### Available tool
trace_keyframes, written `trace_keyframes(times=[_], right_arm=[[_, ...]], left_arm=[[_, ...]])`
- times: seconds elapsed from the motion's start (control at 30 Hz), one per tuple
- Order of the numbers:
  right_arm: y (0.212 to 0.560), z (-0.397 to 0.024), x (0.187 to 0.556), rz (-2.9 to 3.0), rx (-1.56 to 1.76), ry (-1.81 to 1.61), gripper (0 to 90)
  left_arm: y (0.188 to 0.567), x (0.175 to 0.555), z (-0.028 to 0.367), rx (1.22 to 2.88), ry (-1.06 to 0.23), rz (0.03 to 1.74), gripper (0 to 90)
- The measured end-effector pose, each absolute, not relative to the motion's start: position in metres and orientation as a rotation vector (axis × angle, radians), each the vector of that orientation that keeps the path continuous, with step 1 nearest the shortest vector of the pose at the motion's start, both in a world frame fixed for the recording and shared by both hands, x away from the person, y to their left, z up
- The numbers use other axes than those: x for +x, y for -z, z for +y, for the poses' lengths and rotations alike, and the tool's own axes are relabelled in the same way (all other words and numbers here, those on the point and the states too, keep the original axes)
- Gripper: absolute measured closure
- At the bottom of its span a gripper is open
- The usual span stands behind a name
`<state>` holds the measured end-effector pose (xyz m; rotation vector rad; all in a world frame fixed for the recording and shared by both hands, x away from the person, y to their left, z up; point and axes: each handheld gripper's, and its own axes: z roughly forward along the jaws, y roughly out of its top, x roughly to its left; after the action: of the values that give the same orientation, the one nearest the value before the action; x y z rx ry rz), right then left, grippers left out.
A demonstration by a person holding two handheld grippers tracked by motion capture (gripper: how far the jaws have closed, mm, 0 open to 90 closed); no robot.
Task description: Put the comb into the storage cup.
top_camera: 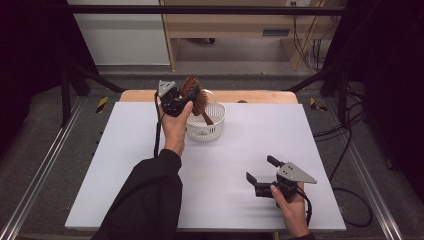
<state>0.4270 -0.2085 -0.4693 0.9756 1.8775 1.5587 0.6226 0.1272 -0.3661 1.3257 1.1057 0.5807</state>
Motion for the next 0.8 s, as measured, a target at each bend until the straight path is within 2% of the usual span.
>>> trace_keyframes(times=[0.8], right_arm=[[0.47,-0.207,0.427,1.886,0.972,-1.555,3.1]], left_arm=[[0.373,0.623,0.144,1.318,-0.564,1.128,48.2]])
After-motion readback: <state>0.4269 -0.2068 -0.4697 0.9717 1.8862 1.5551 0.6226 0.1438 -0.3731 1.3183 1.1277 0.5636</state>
